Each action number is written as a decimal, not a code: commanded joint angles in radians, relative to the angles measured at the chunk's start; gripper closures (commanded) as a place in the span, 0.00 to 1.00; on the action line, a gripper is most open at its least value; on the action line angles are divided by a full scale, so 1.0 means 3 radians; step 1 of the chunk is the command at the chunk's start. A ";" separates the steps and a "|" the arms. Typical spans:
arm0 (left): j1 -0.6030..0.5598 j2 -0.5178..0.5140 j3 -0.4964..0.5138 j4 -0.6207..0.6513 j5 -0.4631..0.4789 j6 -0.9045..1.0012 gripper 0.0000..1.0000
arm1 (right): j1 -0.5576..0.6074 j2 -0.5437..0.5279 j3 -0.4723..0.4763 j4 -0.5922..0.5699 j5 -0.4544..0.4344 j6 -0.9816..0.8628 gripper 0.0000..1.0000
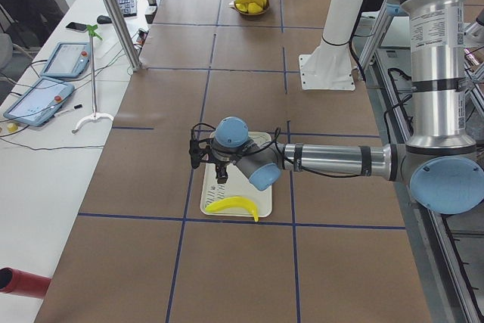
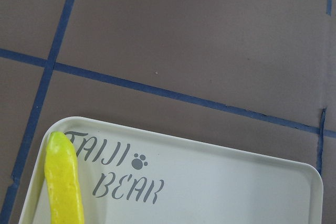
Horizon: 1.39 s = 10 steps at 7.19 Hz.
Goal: Transfer all bananas from basket to plate
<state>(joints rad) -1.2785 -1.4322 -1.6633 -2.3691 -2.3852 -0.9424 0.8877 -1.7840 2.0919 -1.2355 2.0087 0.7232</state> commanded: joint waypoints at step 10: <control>0.0002 0.0024 -0.0019 -0.0013 -0.0006 -0.0009 0.00 | -0.0234 -0.0016 -0.0177 0.0033 -0.0238 -0.0385 0.23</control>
<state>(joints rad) -1.2781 -1.4262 -1.6692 -2.3728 -2.3869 -0.9455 0.8172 -1.7884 2.0430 -1.2256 1.9375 0.6212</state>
